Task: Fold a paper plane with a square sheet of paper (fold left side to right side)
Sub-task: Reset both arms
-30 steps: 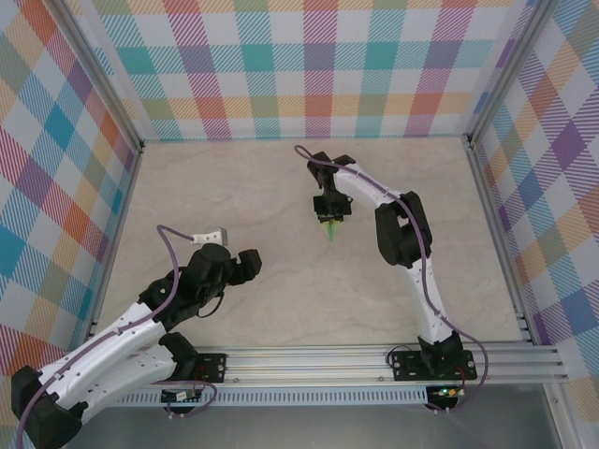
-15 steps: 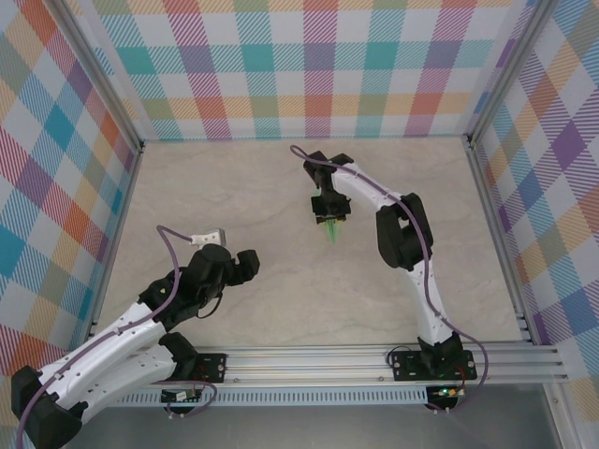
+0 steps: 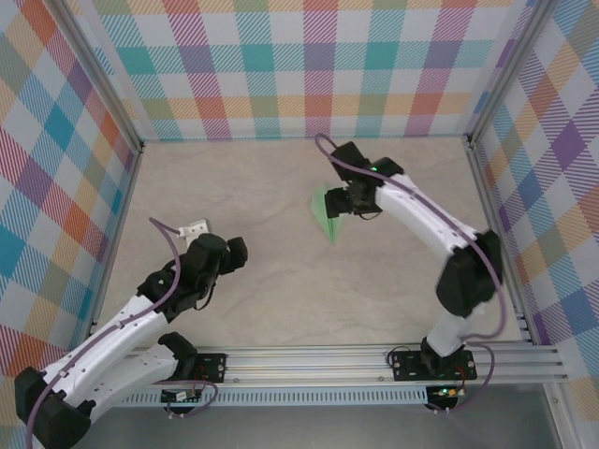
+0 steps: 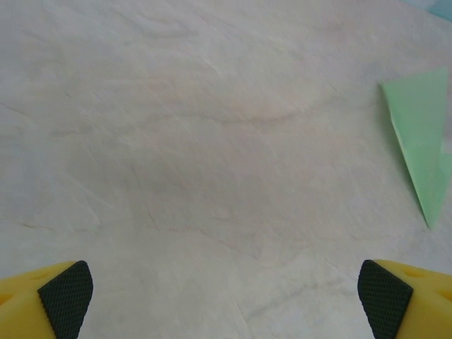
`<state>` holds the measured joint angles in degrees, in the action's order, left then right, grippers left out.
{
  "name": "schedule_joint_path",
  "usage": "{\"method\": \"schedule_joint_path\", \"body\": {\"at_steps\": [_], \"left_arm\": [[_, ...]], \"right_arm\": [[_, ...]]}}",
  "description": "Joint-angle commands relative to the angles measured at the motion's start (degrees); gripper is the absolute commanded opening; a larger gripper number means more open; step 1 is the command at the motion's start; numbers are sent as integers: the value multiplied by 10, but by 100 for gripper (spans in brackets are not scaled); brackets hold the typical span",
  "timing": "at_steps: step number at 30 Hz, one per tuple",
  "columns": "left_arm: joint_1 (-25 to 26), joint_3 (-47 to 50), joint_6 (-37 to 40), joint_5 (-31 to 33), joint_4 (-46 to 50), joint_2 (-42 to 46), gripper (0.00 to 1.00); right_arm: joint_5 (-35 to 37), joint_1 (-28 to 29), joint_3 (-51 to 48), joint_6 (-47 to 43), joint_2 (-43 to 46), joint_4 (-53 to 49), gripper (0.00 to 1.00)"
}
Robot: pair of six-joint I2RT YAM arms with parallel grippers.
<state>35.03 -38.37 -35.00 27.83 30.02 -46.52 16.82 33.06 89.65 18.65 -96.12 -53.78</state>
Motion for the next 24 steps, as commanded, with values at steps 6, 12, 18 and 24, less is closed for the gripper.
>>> {"method": "schedule_joint_path", "body": {"at_steps": [6,12,18,24], "left_arm": [[-50,51,213,227,-230,-22,100],[-92,102,339,179,-342,-66,98],[-153,187,374,99,-488,-86,99],[-211,224,385,2,-603,-149,100]], "right_arm": [[39,-111,-333,-66,272,299,100],[6,-219,-526,-123,368,458,100],[-9,-270,-646,-133,332,640,100],[-43,-272,-662,-168,240,791,100]]}}
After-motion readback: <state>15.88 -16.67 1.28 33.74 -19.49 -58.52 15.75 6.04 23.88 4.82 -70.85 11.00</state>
